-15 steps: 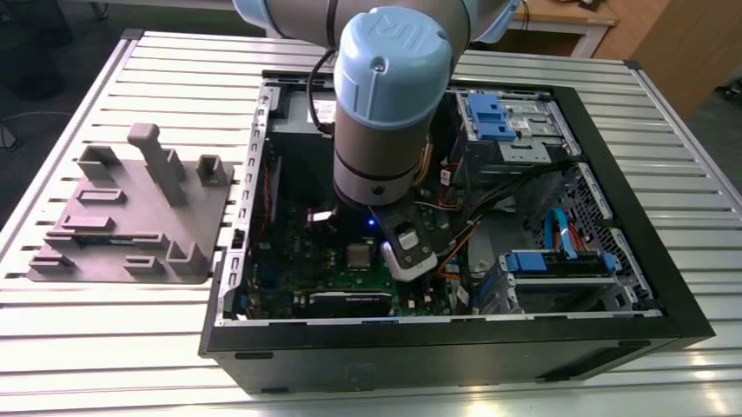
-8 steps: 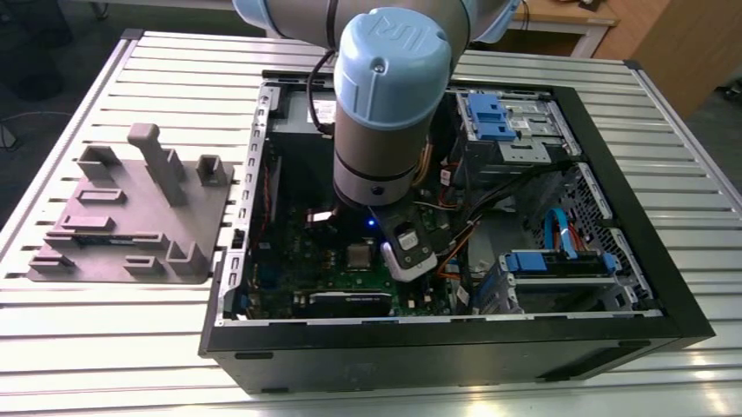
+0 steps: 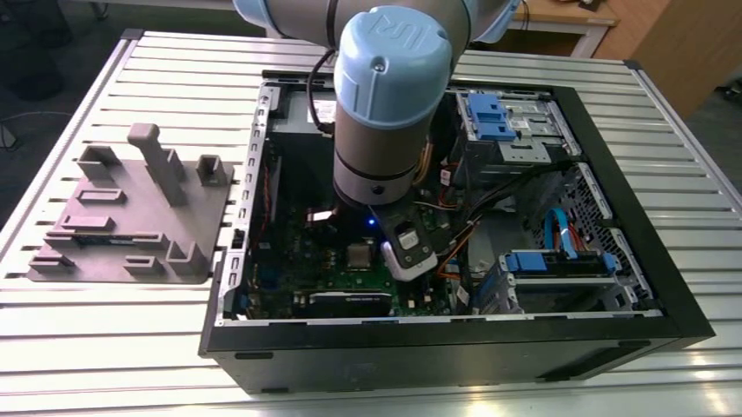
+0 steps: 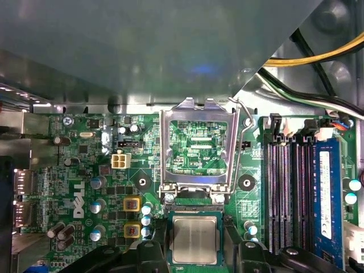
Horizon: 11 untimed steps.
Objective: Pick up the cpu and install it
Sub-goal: 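Place the cpu into insertion slot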
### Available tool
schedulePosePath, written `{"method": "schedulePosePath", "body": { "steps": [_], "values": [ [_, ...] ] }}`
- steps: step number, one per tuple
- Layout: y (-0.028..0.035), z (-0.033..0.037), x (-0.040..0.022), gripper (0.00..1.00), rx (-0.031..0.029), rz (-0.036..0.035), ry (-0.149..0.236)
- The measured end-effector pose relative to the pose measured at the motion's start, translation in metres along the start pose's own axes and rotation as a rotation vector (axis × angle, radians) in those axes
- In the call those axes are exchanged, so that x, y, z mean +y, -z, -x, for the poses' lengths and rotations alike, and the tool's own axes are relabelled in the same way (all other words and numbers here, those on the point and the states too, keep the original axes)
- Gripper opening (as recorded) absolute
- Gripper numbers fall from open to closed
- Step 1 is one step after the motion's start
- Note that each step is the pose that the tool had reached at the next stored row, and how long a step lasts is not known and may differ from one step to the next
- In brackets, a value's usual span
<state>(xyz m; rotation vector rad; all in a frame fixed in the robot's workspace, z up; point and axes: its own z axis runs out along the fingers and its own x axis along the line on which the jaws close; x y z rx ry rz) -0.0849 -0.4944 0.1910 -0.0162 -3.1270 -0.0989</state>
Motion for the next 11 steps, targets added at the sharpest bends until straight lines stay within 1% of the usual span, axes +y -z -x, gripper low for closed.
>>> {"method": "schedulePosePath", "body": {
  "steps": [2,5,10,11],
  "values": [
    [0.0018,-0.0001,0.0,0.47,0.0004,-0.0009,0.0],
    [0.0013,0.0001,-0.0001,0.47,0.0004,-0.0007,0.0],
    [-0.0015,0.0003,-0.0003,0.47,0.0004,0.0018,0.0],
    [-0.0031,0.0003,-0.0006,0.47,0.0005,0.0015,-0.001]
  ]
}}
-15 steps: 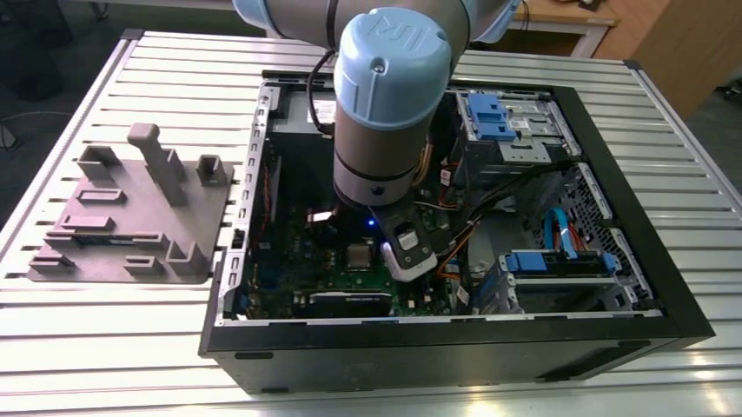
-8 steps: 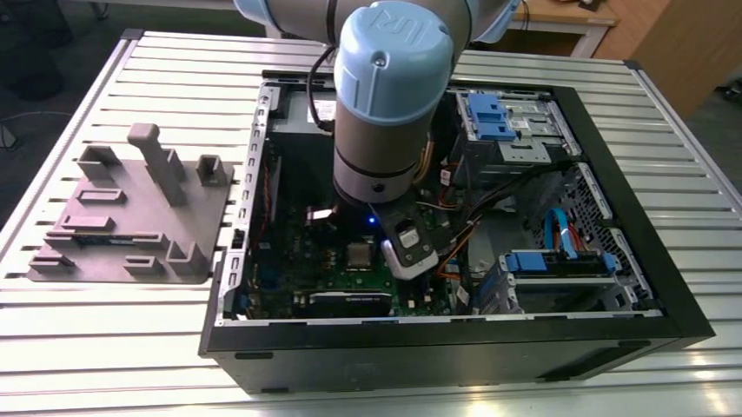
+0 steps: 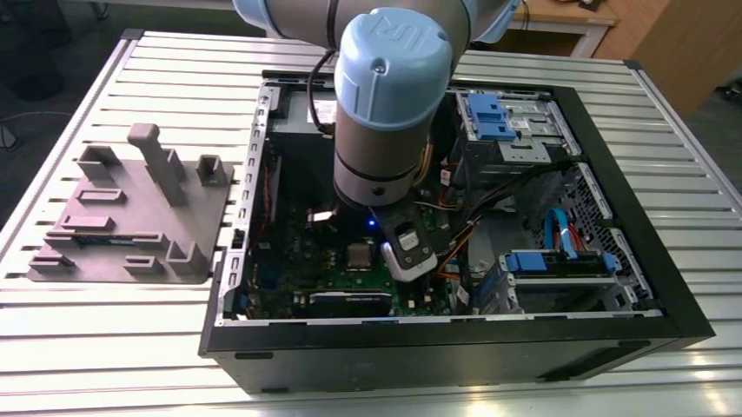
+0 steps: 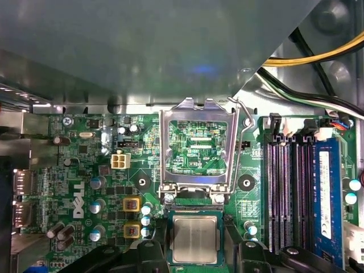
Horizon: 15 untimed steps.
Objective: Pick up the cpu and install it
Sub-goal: 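Place the cpu into insertion slot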
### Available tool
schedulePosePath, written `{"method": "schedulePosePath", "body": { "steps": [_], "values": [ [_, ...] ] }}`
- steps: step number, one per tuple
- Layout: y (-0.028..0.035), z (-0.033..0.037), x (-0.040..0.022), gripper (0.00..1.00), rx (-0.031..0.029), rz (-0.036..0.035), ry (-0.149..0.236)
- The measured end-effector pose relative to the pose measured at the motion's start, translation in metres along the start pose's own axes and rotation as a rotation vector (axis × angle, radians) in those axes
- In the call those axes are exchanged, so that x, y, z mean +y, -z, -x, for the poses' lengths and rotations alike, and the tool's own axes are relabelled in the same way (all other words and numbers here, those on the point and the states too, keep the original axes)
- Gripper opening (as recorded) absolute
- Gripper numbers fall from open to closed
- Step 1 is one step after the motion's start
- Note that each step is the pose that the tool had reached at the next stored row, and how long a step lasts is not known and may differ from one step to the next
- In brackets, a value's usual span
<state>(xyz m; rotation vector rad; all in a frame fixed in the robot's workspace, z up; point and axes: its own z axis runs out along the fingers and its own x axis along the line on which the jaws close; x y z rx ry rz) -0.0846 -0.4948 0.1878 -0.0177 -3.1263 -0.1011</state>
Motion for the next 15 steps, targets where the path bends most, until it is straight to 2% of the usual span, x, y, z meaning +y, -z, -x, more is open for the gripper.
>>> {"method": "schedulePosePath", "body": {
  "steps": [12,14,15],
  "values": [
    [-0.0011,0.0001,-0.0002,0.47,-0.0004,0.0004,0.0],
    [-0.0012,0.0,-0.0002,0.48,-0.0003,0.0008,0.0],
    [-0.0012,0.0001,-0.0002,0.54,-0.0004,0.0007,0.0]
  ]
}}
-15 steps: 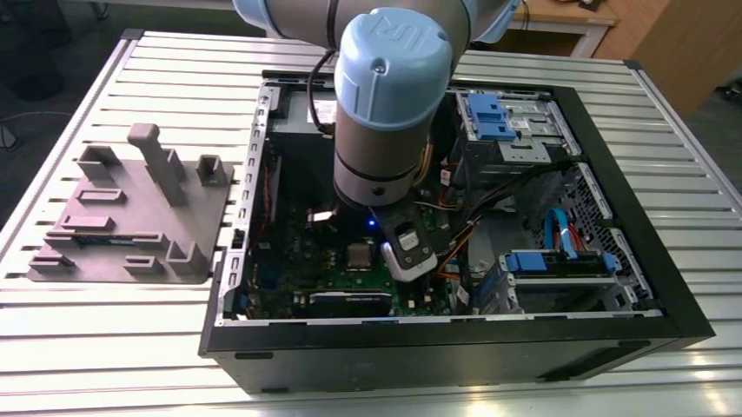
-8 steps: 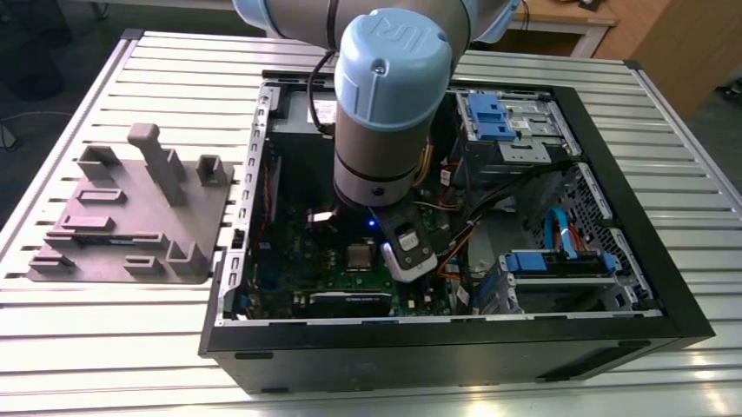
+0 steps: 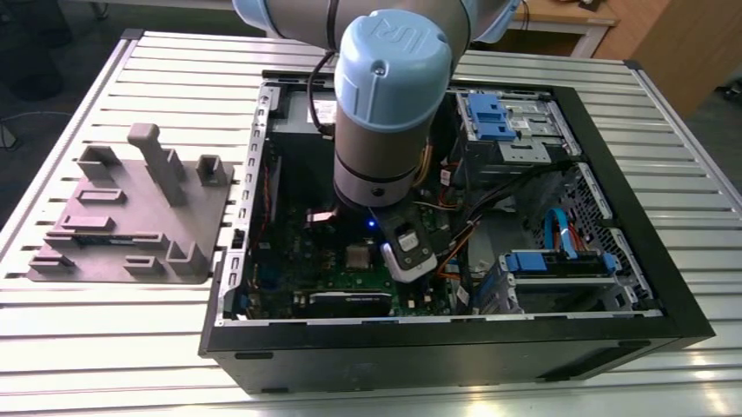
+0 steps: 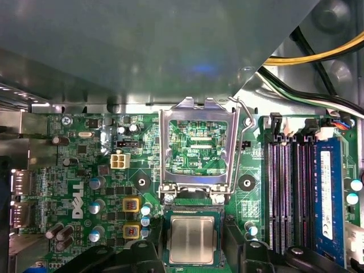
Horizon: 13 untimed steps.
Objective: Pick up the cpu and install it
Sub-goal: 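Place the cpu into insertion slot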
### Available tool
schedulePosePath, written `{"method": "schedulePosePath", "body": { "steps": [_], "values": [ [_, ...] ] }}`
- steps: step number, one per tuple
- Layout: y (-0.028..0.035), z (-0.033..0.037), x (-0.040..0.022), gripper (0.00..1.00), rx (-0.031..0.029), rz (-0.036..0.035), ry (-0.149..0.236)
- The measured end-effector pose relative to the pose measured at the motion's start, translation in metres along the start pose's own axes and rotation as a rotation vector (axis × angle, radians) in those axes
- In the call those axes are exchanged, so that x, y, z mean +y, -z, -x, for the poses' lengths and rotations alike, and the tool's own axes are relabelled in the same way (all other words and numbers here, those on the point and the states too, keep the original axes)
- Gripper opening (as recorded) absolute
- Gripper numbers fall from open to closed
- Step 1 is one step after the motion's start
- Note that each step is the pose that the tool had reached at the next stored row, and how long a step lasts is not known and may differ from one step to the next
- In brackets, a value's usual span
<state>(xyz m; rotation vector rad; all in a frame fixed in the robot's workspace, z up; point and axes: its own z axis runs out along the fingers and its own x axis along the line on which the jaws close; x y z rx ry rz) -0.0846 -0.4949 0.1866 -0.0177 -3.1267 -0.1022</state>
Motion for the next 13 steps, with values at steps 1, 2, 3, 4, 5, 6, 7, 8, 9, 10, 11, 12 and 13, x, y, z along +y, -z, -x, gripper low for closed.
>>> {"method": "schedulePosePath", "body": {
  "steps": [1,2,3,4,5,6,7,8,9,10,11,12,13],
  "values": [
    [0.0,0.0,0.0,0.54,0.0,-0.0001,0.0],
    [0.0001,0.0,0.0,0.54,0.0,-0.0002,0.0],
    [0.0001,0.0001,0.0,0.54,0.0001,-0.0003,0.0],
    [0.0002,0.0001,0.0,0.54,0.0002,-0.0003,0.0],
    [0.0001,0.0002,0.0,0.54,0.0,-0.0002,0.0],
    [0.0006,0.0002,0.0,0.54,0.0003,-0.0002,0.0],
    [0.0015,0.0001,0.0,0.54,0.0008,-0.0005,0.0],
    [0.0019,0.0002,0.0001,0.54,0.0008,-0.0003,0.0],
    [0.0022,0.0001,0.0001,0.54,0.0009,-0.0002,0.0],
    [0.0029,0.0001,0.0002,0.54,0.0011,-0.0005,0.0],
    [0.003,0.0001,0.0002,0.54,0.001,-0.0002,0.0],
    [0.0033,0.0001,0.0002,0.54,0.0011,-0.0002,0.001],
    [0.0035,0.0001,0.0002,0.54,0.0011,-0.0003,0.001]
  ]
}}
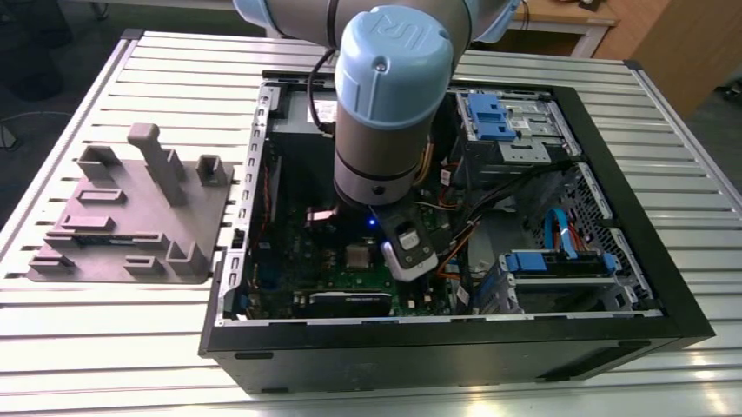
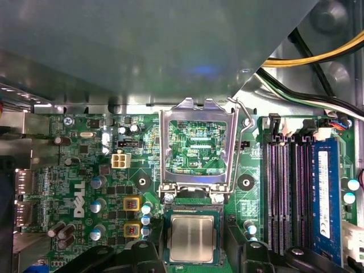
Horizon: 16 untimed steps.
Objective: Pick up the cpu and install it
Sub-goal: 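Place the cpu into insertion slot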
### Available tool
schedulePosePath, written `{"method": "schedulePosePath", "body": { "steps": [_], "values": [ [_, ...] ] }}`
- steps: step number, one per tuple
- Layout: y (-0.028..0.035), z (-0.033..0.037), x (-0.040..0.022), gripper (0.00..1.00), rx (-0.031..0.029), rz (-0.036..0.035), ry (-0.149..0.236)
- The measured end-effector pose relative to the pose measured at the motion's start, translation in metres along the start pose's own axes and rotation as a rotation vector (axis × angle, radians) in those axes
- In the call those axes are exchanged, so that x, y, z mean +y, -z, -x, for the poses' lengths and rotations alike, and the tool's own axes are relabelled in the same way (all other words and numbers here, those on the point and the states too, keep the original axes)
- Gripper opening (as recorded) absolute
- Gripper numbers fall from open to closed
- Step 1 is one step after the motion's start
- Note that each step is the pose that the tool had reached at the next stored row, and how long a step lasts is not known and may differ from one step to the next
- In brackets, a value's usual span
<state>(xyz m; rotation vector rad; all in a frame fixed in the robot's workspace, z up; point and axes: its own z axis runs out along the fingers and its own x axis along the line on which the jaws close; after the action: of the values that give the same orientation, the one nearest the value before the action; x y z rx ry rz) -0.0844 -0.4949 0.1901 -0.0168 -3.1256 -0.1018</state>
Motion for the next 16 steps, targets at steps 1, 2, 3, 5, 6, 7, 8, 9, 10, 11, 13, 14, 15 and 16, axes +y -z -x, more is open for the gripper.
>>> {"method": "schedulePosePath", "body": {
  "steps": [1,2,3,5,6,7,8,9,10,11,13,14,15,16],
  "values": [
    [0.0001,0.0,0.0,0.54,0.0,-0.0001,0.0],
    [0.0001,0.0,0.0,0.54,0.0,-0.0001,0.0],
    [0.0002,0.0,0.0,0.54,0.0001,-0.0001,0.0],
    [0.0003,0.0,0.0,0.53,0.0001,-0.0002,0.0],
    [0.0003,0.0,0.0,0.46,0.0001,-0.0002,0.0],
    [0.0003,0.0,0.0,0.46,0.0001,-0.0002,0.0],
    [0.0003,0.0,0.0,0.46,0.0001,-0.0002,0.0],
    [0.0003,0.0,0.0,0.46,0.0001,-0.0002,0.0],
    [0.0003,0.0,0.0,0.46,0.0001,-0.0001,0.0],
    [0.0003,0.0,0.0,0.46,0.0001,-0.0001,0.0],
    [0.0003,0.0,0.0,0.46,0.0001,0.0001,0.0],
    [0.0003,0.0,0.0,0.46,0.0001,0.0001,0.0],
    [0.0003,0.0,0.0,0.46,0.0001,0.0001,0.0],
    [0.0003,0.0,0.0,0.46,0.0001,-0.0001,0.0]
  ]
}}
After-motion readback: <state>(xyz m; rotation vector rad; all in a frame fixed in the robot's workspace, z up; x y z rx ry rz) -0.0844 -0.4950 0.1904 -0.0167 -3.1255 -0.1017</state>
